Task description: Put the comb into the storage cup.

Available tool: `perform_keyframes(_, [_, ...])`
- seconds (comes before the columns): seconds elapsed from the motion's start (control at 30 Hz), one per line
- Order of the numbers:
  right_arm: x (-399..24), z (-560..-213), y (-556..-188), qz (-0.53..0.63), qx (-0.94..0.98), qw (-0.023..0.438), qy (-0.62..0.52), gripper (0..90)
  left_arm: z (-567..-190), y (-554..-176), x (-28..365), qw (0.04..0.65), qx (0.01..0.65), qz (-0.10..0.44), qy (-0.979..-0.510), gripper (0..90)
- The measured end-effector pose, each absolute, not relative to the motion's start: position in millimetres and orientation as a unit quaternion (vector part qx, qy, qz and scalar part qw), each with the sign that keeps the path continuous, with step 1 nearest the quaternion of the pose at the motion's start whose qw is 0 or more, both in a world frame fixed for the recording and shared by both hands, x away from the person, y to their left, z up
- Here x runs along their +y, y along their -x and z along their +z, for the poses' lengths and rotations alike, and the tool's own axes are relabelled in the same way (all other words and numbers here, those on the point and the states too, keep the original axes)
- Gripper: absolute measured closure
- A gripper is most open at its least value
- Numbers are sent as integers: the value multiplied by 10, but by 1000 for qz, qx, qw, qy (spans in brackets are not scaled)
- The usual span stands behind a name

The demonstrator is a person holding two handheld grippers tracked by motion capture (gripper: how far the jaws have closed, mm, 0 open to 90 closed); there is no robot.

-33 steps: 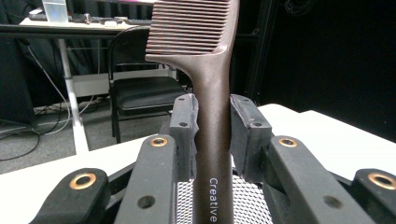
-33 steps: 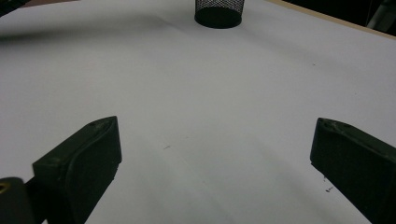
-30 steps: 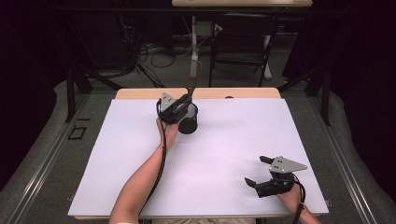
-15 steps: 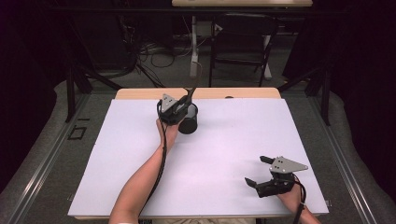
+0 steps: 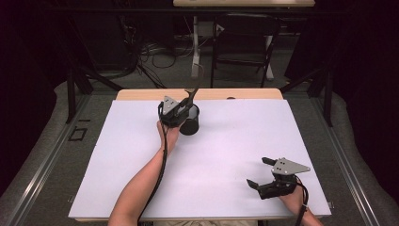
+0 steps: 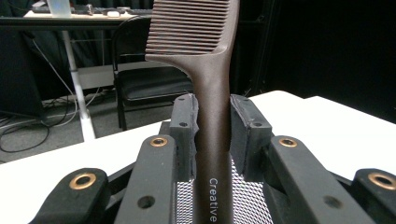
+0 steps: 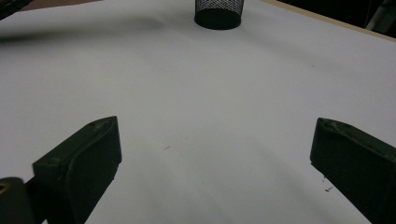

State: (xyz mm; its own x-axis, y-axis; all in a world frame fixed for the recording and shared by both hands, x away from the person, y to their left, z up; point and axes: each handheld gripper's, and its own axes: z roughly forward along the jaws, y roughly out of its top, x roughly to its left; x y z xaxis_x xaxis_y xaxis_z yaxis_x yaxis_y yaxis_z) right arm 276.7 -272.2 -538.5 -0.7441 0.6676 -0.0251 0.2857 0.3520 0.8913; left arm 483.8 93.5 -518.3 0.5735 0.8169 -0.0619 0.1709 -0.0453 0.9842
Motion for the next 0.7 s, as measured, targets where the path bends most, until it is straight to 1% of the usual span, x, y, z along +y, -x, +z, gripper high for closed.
perform_keyframes(0.37, [-2728, -5387, -2772, 484, 798, 198, -298, 18, -5254, -4821, 920, 574, 374, 279, -672, 723])
perform_keyframes(0.57, [-2728, -5385, -2771, 485, 798, 198, -298, 18, -5277, -4793, 893, 554, 376, 286, -686, 717])
perform_keyframes(0.6, [-2727, -5385, -2772, 484, 798, 198, -298, 18, -5270, -4786, 894, 553, 372, 285, -689, 695])
perform_keyframes(0.7, [-2726, -5384, -2768, 484, 799, 198, -297, 18, -5226, -4742, 903, 558, 359, 286, -691, 549])
